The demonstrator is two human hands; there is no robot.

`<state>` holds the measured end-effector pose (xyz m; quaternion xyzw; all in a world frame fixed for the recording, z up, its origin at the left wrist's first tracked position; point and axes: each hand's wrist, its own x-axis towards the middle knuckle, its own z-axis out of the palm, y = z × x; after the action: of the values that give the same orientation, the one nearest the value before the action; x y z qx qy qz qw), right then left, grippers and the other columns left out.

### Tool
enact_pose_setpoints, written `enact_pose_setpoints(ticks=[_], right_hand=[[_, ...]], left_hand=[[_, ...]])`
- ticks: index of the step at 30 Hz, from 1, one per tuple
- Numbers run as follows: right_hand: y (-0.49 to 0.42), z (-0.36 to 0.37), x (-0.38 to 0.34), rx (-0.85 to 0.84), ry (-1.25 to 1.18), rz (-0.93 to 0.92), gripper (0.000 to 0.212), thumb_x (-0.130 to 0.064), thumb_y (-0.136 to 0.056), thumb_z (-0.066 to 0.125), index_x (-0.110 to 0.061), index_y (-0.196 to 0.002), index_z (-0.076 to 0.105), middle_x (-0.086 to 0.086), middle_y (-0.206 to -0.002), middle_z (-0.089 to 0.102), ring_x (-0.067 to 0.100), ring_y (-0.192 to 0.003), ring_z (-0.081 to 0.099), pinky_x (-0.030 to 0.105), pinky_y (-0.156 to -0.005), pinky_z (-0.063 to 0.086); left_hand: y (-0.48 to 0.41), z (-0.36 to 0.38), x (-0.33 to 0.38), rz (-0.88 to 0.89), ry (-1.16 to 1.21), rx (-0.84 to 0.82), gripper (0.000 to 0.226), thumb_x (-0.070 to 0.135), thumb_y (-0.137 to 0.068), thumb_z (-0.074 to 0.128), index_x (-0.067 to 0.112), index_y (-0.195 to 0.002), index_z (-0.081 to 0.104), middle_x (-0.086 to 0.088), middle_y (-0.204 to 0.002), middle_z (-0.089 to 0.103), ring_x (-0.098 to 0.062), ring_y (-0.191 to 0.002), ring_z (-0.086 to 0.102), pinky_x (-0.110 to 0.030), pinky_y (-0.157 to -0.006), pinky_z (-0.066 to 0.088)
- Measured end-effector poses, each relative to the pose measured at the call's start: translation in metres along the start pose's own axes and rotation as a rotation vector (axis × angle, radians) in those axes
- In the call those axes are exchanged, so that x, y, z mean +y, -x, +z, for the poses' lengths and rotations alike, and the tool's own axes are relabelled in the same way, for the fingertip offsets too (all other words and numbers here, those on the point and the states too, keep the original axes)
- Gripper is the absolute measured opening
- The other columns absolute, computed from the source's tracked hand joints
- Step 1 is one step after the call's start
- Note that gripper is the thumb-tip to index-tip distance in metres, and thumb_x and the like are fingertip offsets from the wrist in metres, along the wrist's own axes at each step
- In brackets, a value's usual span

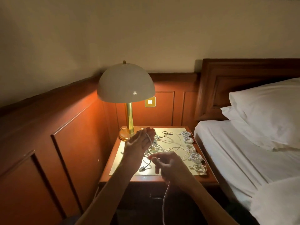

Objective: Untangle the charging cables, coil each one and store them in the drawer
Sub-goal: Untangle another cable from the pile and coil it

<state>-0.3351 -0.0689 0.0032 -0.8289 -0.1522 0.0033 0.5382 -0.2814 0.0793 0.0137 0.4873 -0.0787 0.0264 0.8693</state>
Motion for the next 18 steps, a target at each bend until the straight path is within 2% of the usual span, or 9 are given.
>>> enact_pose_setpoints(ticks=[2,3,6,9,11,13,14,16,18], right_hand=[[-0.008,-0.012,-0.006,-0.018,0.427,-0.091,0.017,-0.024,-0.097,0.063,-0.017,-0.105,0.076,0.000,-0.076,0.074,0.004,-0.056,0.064,0.025,-0.063,0.058],[-0.013,-0.020,-0.012,-0.021,0.570,-0.102,0.015,-0.021,-0.095,0.065,-0.018,-0.103,0.077,0.000,-0.081,0.075,0.005,-0.064,0.066,0.028,-0.074,0.059],[-0.030,-0.055,-0.041,-0.093,0.784,-0.115,0.011,-0.016,-0.087,0.074,-0.021,-0.095,0.080,-0.003,-0.082,0.075,0.007,-0.072,0.065,0.030,-0.083,0.056],[-0.046,-0.084,-0.067,-0.267,0.772,-0.182,0.010,-0.028,-0.087,0.075,-0.026,-0.095,0.080,-0.016,-0.069,0.071,0.007,-0.067,0.068,0.028,-0.078,0.056],[-0.051,-0.088,-0.071,-0.227,0.673,-0.228,0.004,-0.030,-0.084,0.078,-0.033,-0.086,0.080,-0.016,-0.068,0.073,0.014,-0.068,0.071,0.035,-0.075,0.059],[-0.053,-0.085,-0.067,-0.118,0.591,-0.268,0.006,-0.029,-0.078,0.084,-0.030,-0.077,0.078,-0.013,-0.066,0.073,0.012,-0.065,0.070,0.030,-0.067,0.059],[-0.053,-0.084,-0.065,-0.076,0.558,-0.288,0.010,-0.027,-0.074,0.087,-0.026,-0.075,0.077,-0.013,-0.065,0.072,0.009,-0.063,0.070,0.025,-0.063,0.058],[-0.051,-0.084,-0.062,-0.081,0.478,-0.323,0.015,-0.023,-0.070,0.090,-0.022,-0.077,0.076,-0.013,-0.067,0.072,0.005,-0.062,0.069,0.020,-0.060,0.056],[-0.049,-0.087,-0.060,-0.154,0.291,-0.365,0.015,-0.017,-0.071,0.088,-0.016,-0.083,0.078,-0.007,-0.073,0.074,0.016,-0.064,0.069,0.030,-0.062,0.057]], left_hand=[[-0.006,-0.006,-0.011,0.246,-0.470,0.021,0.018,0.041,-0.091,0.065,0.028,-0.098,0.074,-0.004,-0.099,0.076,-0.021,-0.095,0.072,-0.042,-0.087,0.058],[-0.008,-0.007,-0.012,0.312,-0.655,-0.066,0.014,0.040,-0.092,0.063,0.031,-0.091,0.074,0.003,-0.089,0.075,-0.015,-0.084,0.071,-0.039,-0.078,0.058],[-0.010,-0.001,-0.002,0.237,-0.959,-0.427,0.030,0.015,-0.101,0.053,0.029,-0.076,0.064,0.018,-0.067,0.063,-0.003,-0.064,0.060,-0.021,-0.062,0.045],[-0.009,0.005,0.023,0.039,-0.911,-0.653,0.028,0.008,-0.104,0.039,0.003,-0.086,0.059,0.002,-0.074,0.063,-0.008,-0.071,0.062,-0.017,-0.068,0.047],[-0.014,0.008,0.037,-0.012,-0.966,-0.714,0.028,0.015,-0.105,0.038,0.003,-0.092,0.060,-0.010,-0.080,0.061,-0.006,-0.073,0.057,-0.013,-0.070,0.044],[-0.016,0.010,0.047,-0.081,-1.097,-0.677,0.026,0.021,-0.105,0.038,0.024,-0.095,0.061,0.012,-0.087,0.057,0.005,-0.073,0.050,-0.007,-0.072,0.039],[-0.014,0.011,0.050,-0.151,-1.087,-0.702,0.028,0.018,-0.106,0.036,0.020,-0.100,0.063,0.016,-0.085,0.054,0.006,-0.072,0.050,-0.006,-0.071,0.040],[-0.012,0.007,0.052,-0.300,-0.863,-0.799,0.034,0.012,-0.107,0.030,-0.008,-0.108,0.057,0.008,-0.070,0.055,-0.002,-0.063,0.053,-0.010,-0.068,0.045],[-0.007,0.000,0.053,-0.405,-0.631,-0.879,0.033,0.017,-0.108,0.027,-0.005,-0.105,0.050,0.009,-0.066,0.053,-0.007,-0.062,0.048,-0.019,-0.069,0.047]])
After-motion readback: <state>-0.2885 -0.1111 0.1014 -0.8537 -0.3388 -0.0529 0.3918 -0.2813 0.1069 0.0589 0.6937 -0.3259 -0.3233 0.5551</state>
